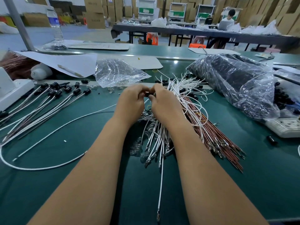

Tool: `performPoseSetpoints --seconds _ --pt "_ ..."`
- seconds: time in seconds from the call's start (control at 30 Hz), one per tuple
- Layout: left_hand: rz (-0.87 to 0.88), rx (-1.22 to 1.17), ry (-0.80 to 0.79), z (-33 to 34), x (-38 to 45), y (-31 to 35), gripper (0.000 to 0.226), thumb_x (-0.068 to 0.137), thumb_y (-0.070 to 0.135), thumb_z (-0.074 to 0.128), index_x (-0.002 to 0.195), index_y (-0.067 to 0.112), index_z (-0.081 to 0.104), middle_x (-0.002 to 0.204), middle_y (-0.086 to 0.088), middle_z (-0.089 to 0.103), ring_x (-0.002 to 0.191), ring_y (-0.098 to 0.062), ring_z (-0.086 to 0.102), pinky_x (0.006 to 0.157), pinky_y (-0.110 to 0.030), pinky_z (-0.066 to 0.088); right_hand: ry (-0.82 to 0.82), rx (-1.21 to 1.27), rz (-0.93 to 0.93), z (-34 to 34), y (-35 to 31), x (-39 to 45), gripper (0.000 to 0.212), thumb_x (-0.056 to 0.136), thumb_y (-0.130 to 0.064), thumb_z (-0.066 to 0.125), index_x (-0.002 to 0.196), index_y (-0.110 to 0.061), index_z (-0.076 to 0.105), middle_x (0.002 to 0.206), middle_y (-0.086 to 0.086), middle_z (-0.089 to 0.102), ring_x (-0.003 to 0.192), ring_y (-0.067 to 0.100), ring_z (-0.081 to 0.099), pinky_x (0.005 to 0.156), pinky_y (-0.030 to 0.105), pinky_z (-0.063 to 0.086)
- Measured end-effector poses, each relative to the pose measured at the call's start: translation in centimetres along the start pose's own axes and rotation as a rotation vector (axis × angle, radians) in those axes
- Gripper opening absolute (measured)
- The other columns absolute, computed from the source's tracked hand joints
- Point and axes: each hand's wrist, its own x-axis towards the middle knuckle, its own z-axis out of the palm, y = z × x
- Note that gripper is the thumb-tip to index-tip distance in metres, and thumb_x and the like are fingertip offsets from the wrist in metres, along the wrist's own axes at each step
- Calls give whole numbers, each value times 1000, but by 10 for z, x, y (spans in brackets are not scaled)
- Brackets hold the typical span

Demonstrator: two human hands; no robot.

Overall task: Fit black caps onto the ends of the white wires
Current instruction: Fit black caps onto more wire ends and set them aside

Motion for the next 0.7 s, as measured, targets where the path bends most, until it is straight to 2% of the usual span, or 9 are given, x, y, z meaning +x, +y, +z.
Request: performPoseSetpoints --seconds 0.07,0.13,0.23,0.33,0.4,0.5,0.7 --pt "-87 -4 14 -2 0 -7 31 90 -7 43 103 3 69 92 -12 67 81 -22 58 68 -23 37 -3 -4 10 0 2 0 8 98 -14 49 103 -12 54 84 0 58 76 21 54 64 33 39" --pt "-174 -6 22 -6 0 -14 30 91 -5 44 101 6 70 88 -10 67 73 -19 55 64 -22 36 -12 -7 25 1 3 0 5 97 -13 49 101 -12 53 81 0 57 74 21 54 62 32 36" --pt "-201 -64 1 -8 -1 -11 22 90 0 52 96 10 72 86 -9 69 72 -17 57 67 -26 44 -11 32 22 3 4 -1 5 97 -12 50 100 -11 54 84 3 61 77 22 56 64 33 41" --pt "-211 -149 -19 -9 -1 -7 12 88 7 63 94 9 73 84 -7 70 74 -12 61 70 -21 47 24 113 5 4 3 0 8 96 -16 54 102 -12 57 85 1 63 77 21 57 63 31 42" --pt "-232 -157 -16 -11 0 -9 10 90 8 63 93 8 72 80 -6 69 65 -5 58 64 -18 46 42 167 0 5 3 1 10 94 -15 58 104 -14 59 81 -3 59 75 17 56 61 28 40" --pt "-276 -174 21 -12 1 -13 9 92 11 61 92 10 70 72 -1 64 45 5 46 50 -11 36 64 224 13 4 5 1 16 90 -11 62 106 -14 59 77 -6 56 74 16 57 70 33 49" --pt "-305 -201 30 -13 1 -14 9 92 12 60 92 10 69 68 6 61 50 2 46 56 -19 39 152 253 -15 1 4 2 7 91 -9 61 96 -11 65 81 -3 63 76 16 61 74 36 53"
